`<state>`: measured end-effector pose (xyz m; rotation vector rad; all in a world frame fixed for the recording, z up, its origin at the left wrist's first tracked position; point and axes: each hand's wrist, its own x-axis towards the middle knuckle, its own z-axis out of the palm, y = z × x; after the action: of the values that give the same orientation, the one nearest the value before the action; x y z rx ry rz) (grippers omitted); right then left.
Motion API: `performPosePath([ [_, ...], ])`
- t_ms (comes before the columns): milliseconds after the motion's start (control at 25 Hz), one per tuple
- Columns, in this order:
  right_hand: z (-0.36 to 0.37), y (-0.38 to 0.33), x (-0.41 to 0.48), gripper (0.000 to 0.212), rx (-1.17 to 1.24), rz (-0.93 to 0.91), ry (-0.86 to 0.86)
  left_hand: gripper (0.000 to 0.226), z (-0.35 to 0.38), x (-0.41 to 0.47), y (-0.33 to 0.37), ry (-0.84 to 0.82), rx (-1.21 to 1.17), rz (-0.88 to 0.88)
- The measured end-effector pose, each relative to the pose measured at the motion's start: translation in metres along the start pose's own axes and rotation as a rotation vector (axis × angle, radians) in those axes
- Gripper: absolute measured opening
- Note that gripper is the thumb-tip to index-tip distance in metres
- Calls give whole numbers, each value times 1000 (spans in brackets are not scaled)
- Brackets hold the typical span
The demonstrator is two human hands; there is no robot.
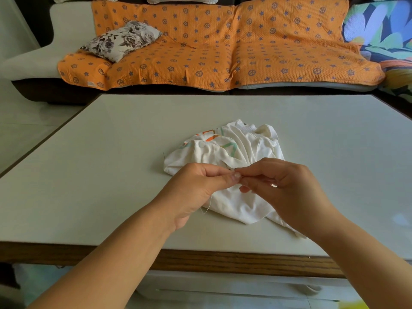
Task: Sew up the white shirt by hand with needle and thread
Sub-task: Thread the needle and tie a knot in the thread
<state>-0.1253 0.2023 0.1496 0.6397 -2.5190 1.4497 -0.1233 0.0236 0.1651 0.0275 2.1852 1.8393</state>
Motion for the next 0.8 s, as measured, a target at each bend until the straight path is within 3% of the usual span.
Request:
performPosePath([
  [280, 4, 0, 0, 16, -146, -108, 144, 20, -1, -2, -1, 4, 25, 37],
  [400, 6, -5, 0, 14, -96, 13, 210, 14, 1, 0, -2, 28, 12, 87],
  [480, 4, -10, 2, 14, 30, 140, 159, 13, 2, 1, -5, 41, -10, 111],
  [600, -2, -9, 3, 13, 187, 258, 88, 12, 0, 3, -9, -9, -260, -10],
  [720, 6, -3, -1, 12, -26, 155, 173, 16, -1, 6, -11, -60, -600, -109],
  [800, 11, -1, -5, 13, -182, 11, 216, 17, 0, 6, -11, -33, -512, -70],
])
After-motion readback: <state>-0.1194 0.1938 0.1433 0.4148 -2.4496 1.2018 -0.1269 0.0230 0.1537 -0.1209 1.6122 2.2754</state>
